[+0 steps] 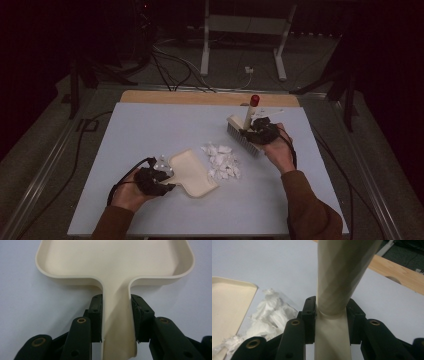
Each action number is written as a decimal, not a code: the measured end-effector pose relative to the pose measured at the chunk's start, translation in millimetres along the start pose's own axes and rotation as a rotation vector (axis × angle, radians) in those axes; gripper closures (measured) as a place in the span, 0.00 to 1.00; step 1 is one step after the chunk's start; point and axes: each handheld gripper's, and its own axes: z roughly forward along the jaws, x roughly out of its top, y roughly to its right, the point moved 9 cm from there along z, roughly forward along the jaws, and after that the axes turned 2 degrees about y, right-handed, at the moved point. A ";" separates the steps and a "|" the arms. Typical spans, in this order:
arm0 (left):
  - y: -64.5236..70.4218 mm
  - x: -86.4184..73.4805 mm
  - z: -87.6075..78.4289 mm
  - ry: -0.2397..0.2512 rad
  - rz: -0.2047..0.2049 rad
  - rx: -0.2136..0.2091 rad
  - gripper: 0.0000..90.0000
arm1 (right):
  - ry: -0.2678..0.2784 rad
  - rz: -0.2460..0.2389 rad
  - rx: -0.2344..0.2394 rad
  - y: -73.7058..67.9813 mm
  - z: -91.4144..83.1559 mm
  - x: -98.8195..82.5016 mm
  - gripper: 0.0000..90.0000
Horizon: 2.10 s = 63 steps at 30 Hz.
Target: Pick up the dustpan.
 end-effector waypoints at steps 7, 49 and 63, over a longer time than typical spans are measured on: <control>-0.6 0.7 0.9 0.002 -0.003 -0.002 0.74 | 0.024 -0.038 0.037 -8.7 10.4 10.1 0.75; -1.0 5.1 6.4 0.001 0.004 -0.016 0.74 | -0.019 -0.307 0.242 -63.1 35.5 -1.3 0.75; 0.5 7.6 9.7 0.000 0.013 -0.026 0.74 | -0.019 -0.333 0.268 -69.0 32.9 -2.5 0.75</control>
